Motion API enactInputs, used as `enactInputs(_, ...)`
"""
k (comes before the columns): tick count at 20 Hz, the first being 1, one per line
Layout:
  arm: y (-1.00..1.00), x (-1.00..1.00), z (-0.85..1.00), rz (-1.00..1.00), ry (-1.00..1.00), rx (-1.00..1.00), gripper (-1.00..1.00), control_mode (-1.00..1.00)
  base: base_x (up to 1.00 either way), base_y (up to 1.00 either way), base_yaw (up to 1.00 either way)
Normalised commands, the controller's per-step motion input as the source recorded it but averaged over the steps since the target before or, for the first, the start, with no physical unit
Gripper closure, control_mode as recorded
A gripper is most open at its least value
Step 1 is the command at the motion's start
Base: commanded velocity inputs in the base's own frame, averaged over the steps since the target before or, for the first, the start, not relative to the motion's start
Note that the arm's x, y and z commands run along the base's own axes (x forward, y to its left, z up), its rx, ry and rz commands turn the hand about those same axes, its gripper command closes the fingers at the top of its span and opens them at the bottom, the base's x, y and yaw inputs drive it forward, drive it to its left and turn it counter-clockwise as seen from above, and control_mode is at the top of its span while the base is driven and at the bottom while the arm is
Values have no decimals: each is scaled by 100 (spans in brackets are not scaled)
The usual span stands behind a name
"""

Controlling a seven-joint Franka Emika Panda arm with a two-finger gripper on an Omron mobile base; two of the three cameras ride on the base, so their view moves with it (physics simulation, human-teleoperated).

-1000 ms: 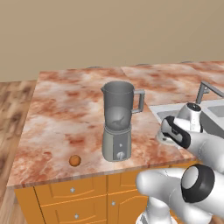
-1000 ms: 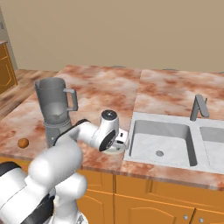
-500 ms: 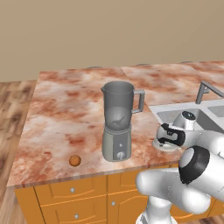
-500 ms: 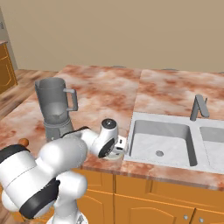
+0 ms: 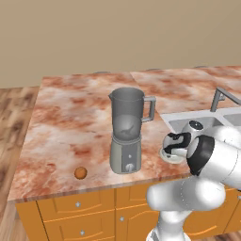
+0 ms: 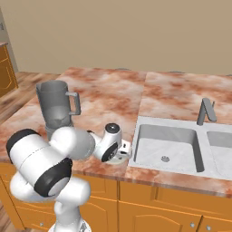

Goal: Open the blender lid, put the tangerine in the blender, close the lid, and start the blender.

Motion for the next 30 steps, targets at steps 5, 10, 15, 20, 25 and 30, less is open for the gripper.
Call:
enactInputs(5,0,0,-6,0,0,0,-100,-100,0,0,0)
enactInputs(10,14,-1,30,0,0,-1,-100,-100,0,0,0)
enactInputs(15,10,-2,56,0,0,-4,-100,-100,0,0,0)
enactInputs(20,11,-17,46,0,0,-3,-100,-100,0,0,0)
enactInputs(25,28,-86,69,0,-4,0,-100,-100,0,0,0)
enactInputs(30,51,-86,62,0,0,0,-100,-100,0,0,0)
